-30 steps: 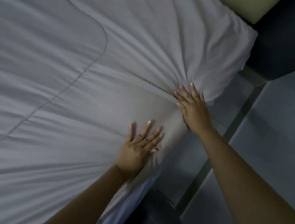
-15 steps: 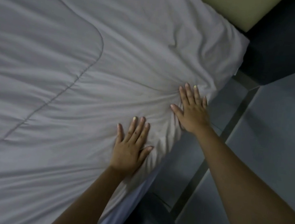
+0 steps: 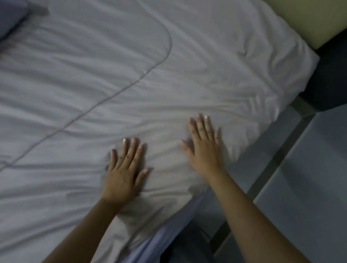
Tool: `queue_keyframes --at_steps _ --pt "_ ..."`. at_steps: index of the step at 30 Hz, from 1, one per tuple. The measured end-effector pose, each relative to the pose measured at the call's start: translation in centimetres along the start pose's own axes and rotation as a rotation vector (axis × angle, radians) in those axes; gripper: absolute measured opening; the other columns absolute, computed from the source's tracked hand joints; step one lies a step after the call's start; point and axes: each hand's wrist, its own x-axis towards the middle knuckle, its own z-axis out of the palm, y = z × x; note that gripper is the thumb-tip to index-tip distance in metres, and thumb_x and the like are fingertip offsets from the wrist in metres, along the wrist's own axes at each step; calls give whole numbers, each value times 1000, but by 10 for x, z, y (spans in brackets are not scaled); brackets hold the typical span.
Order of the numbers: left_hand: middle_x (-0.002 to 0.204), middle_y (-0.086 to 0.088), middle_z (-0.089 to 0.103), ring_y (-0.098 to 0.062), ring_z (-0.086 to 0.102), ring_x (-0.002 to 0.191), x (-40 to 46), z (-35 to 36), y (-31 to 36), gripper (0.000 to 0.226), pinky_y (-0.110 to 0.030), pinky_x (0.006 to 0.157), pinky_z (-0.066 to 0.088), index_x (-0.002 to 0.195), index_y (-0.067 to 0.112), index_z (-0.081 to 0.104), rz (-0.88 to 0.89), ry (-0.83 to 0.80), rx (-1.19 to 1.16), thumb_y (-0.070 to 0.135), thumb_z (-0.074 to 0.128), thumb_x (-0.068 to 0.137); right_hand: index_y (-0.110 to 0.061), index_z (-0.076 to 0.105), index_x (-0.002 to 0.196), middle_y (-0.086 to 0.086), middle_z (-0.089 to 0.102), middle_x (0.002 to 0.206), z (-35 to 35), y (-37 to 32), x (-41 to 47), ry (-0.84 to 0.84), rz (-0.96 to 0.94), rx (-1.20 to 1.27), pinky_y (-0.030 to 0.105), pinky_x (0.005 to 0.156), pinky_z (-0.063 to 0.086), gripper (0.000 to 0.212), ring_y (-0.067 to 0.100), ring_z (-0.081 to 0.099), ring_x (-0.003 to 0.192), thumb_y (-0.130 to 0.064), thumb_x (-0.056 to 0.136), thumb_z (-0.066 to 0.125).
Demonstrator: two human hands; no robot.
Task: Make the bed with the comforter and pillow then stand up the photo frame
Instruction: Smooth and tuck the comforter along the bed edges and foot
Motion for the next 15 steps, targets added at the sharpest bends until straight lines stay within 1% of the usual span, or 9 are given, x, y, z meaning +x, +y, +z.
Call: queue_keyframes --at_steps 2,5,7,9,11,12,13,15 --pt "158 -9 23 -28 14 147 -33 -7 -24 65 -53 114 14 151 12 26 -2 10 -10 52 18 100 -21 27 150 4 18 159 18 -45 -22 -28 -37 12 54 117 11 73 26 13 148 -59 89 23" --pt "159 -11 19 -30 12 148 -97 -12 -62 70 -53 116 10 152 11 21 0 20 -42 56 22 98 -24 27 150 4 17 160 41 -104 -58 -20 -135 21 55 116 12 72 26 12 148 -61 88 28" --pt "160 -13 17 -31 11 148 -148 -11 -87 76 -53 117 8 152 9 24 50 6 -41 59 28 95 -27 23 151 2 12 161 56 -124 -84 -27 -234 -18 53 117 7 75 25 6 149 -66 88 30" --pt "159 -14 19 -33 14 148 -196 -5 -107 77 -58 115 14 150 11 29 109 -33 28 62 30 92 -32 23 151 0 12 161 66 -129 -106 -13 -345 -79 53 116 9 73 23 6 149 -67 88 32" --pt "158 -12 23 -33 18 146 -226 5 -116 66 -63 110 22 149 21 31 130 -88 118 59 25 96 -36 30 148 -3 20 159 75 -129 -117 9 -395 -120 54 115 15 61 22 14 148 -60 92 34" --pt "157 -10 25 -33 19 146 -232 9 -117 58 -64 109 22 149 26 30 119 -94 150 54 22 98 -37 36 145 -3 26 157 78 -129 -117 25 -403 -124 54 114 17 53 23 20 147 -54 95 34" --pt "156 -7 27 -33 20 145 -232 12 -115 52 -64 108 21 148 29 29 106 -80 165 49 19 101 -36 42 142 -3 32 155 81 -129 -114 47 -412 -119 53 113 20 48 24 26 144 -48 97 34" --pt "154 -2 32 -31 24 144 -230 12 -107 48 -63 110 18 147 29 33 114 -39 126 40 18 103 -31 51 136 -1 42 149 82 -129 -109 80 -451 -79 52 111 25 44 27 37 139 -43 100 29"
